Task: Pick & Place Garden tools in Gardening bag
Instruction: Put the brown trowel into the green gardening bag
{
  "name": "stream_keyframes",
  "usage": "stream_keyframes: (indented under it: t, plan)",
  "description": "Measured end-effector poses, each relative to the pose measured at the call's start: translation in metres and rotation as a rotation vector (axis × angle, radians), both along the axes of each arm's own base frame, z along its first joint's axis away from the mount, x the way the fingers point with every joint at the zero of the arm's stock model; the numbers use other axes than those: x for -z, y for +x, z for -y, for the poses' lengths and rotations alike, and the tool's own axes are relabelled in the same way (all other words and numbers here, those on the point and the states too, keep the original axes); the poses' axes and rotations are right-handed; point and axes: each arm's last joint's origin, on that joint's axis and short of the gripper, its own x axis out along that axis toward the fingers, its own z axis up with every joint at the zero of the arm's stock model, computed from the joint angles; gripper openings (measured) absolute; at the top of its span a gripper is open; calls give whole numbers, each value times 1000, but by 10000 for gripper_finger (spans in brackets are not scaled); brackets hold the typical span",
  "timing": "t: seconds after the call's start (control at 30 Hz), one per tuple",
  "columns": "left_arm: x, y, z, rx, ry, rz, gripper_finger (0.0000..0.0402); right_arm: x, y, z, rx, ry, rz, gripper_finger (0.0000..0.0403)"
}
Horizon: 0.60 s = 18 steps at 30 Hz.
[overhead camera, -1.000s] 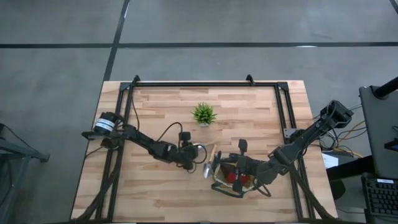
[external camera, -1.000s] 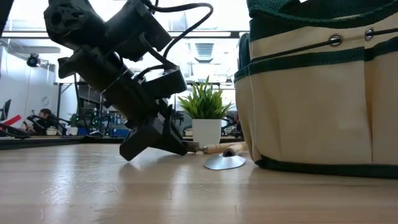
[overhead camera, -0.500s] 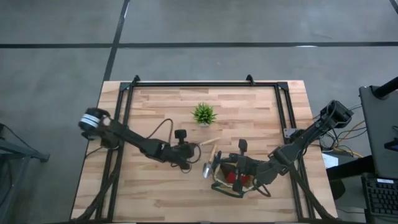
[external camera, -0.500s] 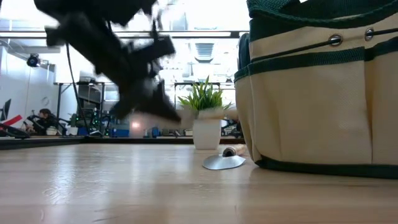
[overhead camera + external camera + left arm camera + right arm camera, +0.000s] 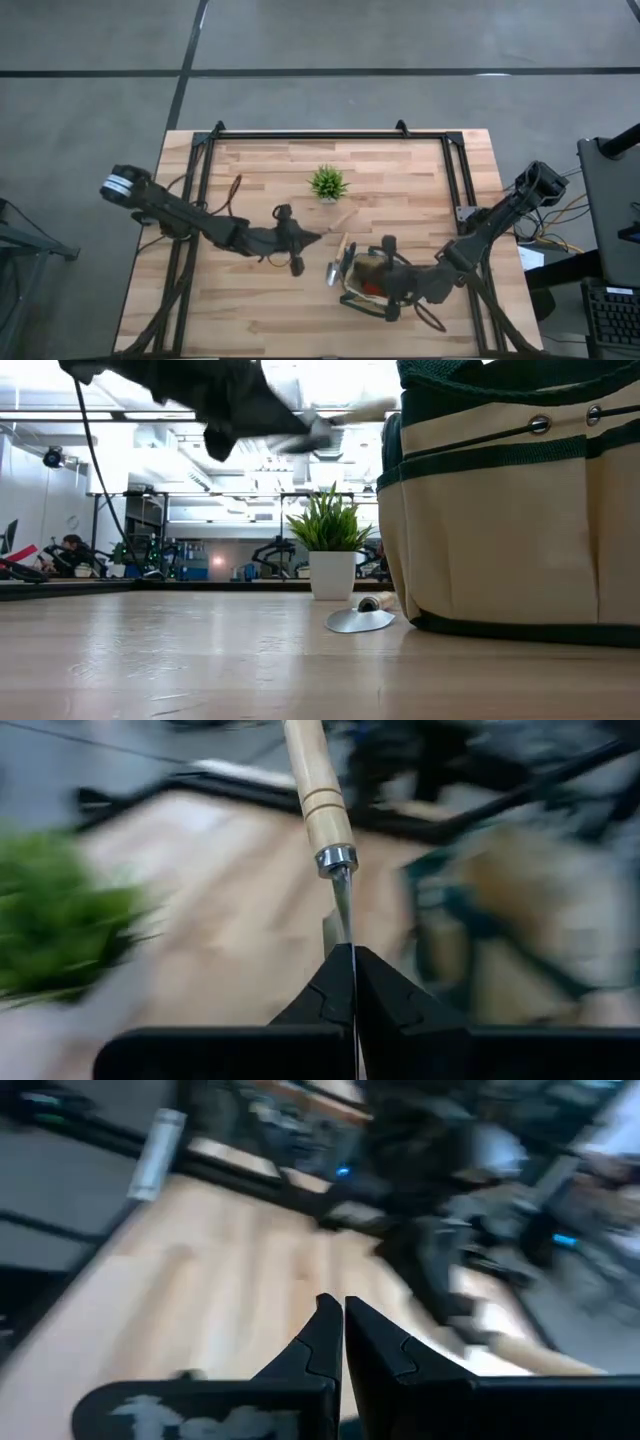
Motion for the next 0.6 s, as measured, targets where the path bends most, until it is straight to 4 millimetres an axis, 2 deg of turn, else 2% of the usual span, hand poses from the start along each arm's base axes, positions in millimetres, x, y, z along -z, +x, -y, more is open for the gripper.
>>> stream_keyframes:
  t: [0.1, 0.2, 0.43, 0.6]
  plan:
    - [-10, 0, 2, 104, -151, 75, 1, 0, 1, -1, -70, 51, -13, 8]
    - [-24, 0, 3, 197, -267, 152, 1, 4, 2, 1, -68, -15, -40, 8]
    - [-30, 0, 5, 276, -364, 195, 1, 16, 12, -18, 103, -503, -63, 8]
    - [-32, 1, 5, 275, -380, 219, 1, 26, 36, -38, 245, -763, -123, 9]
